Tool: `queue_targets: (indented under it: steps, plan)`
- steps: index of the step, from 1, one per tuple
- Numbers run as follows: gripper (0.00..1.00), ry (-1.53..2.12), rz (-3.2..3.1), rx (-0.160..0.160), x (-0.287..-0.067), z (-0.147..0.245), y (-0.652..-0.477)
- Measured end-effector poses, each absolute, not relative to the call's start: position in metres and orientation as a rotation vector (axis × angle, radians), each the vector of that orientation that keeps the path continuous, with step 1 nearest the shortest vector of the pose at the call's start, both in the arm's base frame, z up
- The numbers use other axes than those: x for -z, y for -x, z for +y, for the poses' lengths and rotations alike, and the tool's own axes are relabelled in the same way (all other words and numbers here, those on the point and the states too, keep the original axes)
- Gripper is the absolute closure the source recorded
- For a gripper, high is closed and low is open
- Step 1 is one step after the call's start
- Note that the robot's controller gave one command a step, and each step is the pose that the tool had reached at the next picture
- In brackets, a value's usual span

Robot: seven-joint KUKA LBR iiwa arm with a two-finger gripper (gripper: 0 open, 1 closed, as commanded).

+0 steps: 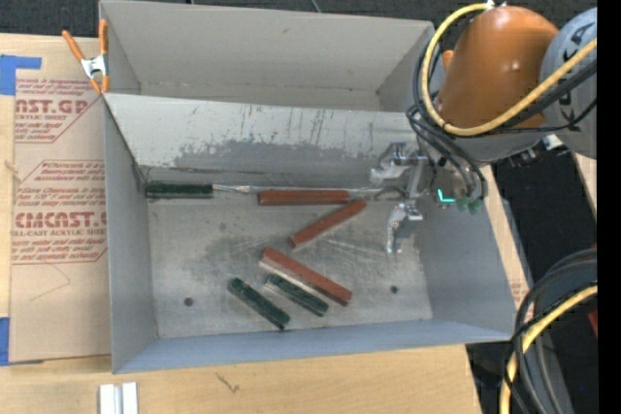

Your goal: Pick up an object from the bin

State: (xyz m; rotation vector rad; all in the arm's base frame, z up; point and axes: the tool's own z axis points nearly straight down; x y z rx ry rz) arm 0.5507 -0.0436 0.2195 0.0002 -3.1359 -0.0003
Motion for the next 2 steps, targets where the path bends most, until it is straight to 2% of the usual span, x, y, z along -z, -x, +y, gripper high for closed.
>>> queue_targets:
  steps: [1, 2]
  plan:
    - [0.00, -0.001, -3.144, -0.001, -0.223, -0.044, -0.552]
    - [0.00, 0.001, -3.149, 0.001, -0.157, -0.006, -0.567]
